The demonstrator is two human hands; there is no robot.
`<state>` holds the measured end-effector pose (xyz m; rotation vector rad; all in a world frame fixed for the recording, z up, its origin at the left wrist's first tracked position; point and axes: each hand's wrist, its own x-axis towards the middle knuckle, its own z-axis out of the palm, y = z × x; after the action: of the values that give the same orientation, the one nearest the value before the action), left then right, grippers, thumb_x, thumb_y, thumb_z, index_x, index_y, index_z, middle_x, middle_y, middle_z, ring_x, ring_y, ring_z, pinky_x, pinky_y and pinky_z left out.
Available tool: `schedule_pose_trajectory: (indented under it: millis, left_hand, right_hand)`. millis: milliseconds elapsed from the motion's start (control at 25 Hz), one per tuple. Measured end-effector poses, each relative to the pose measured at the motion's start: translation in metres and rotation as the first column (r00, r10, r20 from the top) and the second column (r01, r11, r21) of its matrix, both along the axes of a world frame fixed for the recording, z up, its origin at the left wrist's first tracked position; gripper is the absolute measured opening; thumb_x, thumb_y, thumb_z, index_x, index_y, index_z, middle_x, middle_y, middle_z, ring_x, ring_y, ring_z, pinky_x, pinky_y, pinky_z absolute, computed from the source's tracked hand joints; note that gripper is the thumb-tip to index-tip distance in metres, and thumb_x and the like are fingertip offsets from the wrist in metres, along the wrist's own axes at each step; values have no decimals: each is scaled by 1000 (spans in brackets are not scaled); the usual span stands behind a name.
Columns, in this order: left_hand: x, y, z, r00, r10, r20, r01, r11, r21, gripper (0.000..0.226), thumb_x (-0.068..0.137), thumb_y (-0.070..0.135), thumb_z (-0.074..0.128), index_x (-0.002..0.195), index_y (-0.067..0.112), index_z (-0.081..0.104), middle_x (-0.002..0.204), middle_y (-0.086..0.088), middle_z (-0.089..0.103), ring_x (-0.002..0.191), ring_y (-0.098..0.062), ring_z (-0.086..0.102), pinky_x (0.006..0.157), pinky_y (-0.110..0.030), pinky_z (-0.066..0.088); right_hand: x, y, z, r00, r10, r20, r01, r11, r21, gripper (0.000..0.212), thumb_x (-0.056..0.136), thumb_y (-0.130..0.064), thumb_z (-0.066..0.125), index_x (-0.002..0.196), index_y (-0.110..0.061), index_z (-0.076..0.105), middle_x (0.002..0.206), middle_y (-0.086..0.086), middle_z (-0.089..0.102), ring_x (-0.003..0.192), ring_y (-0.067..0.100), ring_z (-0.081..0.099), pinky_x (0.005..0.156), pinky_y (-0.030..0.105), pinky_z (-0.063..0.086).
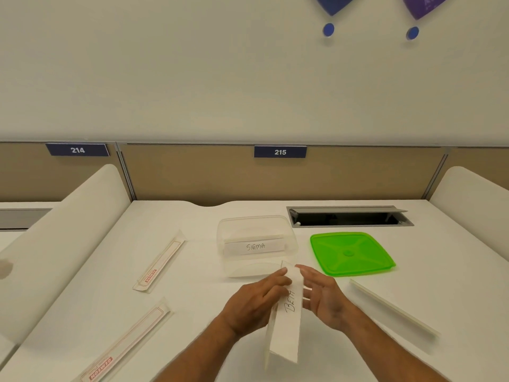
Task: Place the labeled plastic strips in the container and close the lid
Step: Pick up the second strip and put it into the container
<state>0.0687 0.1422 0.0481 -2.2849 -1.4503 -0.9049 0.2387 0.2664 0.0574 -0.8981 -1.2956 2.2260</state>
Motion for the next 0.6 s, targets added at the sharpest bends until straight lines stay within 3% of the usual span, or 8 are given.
schedule_pose_trajectory:
  millis: [160, 320, 400, 480, 600]
  left_hand:
    - [3, -5, 11, 985, -62, 161, 62, 998, 5, 21, 93, 22, 61, 108, 12, 50, 128, -15, 65, 133, -26, 51, 98, -37, 54]
    - [1, -7, 12, 935, -52, 350, 89, 992, -90, 27, 100, 28, 53, 122, 13, 50, 141, -10, 56, 140, -23, 43, 114, -38, 39]
    - [0, -10, 9, 837, 7, 547, 99, 981, -164, 43, 93, 30, 68, 131, 18, 52, 145, -6, 54, 137, -19, 48, 111, -39, 42]
    - [1, -15, 7, 665, 130, 736, 112, 956, -270, 62, 80, 42, 79, 134, 23, 57, 138, 4, 60, 126, -10, 58, 106, -36, 48]
    - [4, -20, -6, 645, 186, 742, -51, 978, -201, 79, 59, 48, 91, 126, 16, 63, 122, 12, 68, 112, -9, 65, 93, -26, 54]
  right_hand:
    - [-6, -2, -8, 995, 20, -97, -29, 995, -92, 50, 79, -29, 70, 123, -8, 66, 120, 24, 64, 102, 38, 61, 101, 57, 45]
    - [-10, -1, -7, 990, -45, -132, 40, 998, -39, 51, 66, -29, 83, 112, -10, 72, 108, 18, 72, 88, 31, 71, 77, 43, 60]
    - [-9, 3, -6, 979, -120, -165, 115, 993, -42, 46, 64, -27, 86, 105, -9, 75, 106, 16, 74, 87, 30, 73, 69, 36, 60]
    - [-8, 9, -5, 955, -219, -202, 209, 975, -74, 37, 68, -21, 85, 101, -7, 75, 104, 17, 75, 87, 30, 74, 66, 34, 60]
    - [-3, 20, -4, 897, -363, -254, 344, 932, -117, 28, 70, -16, 77, 97, -9, 72, 100, 14, 76, 86, 28, 75, 64, 33, 61]
